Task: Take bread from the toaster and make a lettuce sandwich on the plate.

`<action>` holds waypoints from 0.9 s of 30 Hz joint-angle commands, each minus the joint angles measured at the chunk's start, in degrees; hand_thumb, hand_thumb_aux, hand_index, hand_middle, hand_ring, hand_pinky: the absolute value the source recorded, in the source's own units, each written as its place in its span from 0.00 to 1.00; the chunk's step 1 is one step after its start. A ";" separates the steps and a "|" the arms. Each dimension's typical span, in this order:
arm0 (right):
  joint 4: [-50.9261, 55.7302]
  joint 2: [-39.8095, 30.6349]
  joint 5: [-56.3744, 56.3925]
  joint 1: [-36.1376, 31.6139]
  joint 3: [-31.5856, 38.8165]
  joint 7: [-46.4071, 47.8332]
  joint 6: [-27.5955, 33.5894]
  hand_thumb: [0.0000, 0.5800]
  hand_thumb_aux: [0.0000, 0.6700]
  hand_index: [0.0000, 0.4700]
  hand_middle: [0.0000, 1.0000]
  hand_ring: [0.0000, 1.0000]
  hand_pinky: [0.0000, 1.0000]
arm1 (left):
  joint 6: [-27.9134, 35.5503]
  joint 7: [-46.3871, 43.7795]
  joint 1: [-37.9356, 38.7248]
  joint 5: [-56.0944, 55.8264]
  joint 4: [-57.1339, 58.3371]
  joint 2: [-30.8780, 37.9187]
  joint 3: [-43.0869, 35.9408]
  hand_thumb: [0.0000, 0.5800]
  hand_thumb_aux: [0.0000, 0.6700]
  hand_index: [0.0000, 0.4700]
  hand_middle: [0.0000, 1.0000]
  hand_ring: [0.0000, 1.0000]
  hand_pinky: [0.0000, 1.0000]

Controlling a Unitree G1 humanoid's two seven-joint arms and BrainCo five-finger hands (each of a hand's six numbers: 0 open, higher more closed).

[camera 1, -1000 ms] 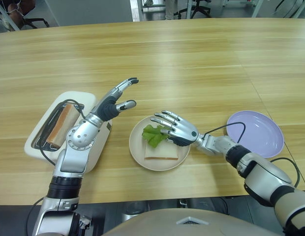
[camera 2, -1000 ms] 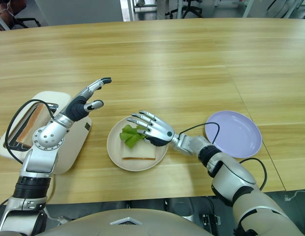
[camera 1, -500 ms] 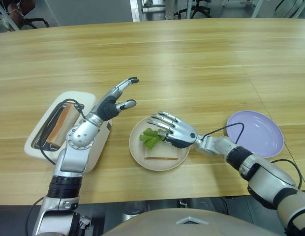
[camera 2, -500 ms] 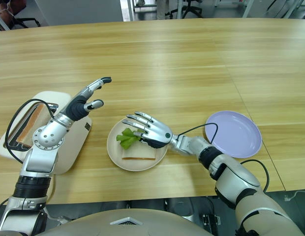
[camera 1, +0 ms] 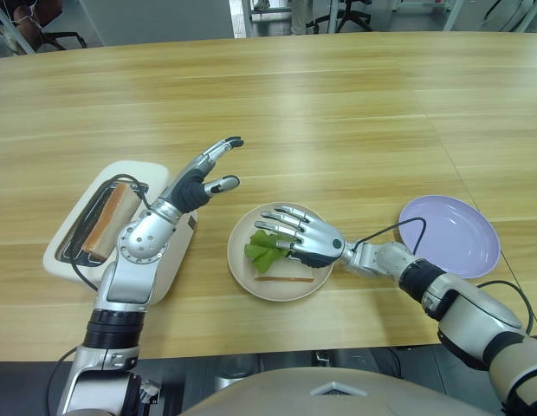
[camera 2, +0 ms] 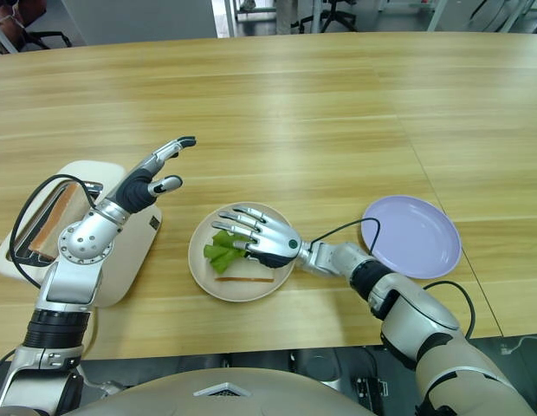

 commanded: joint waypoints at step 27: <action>-37.60 -24.47 10.73 24.22 -26.36 15.74 4.53 0.00 0.00 0.00 0.00 0.00 0.00 | 10.41 -1.89 8.24 3.24 -18.35 15.66 28.18 0.00 0.00 0.00 0.00 0.00 0.00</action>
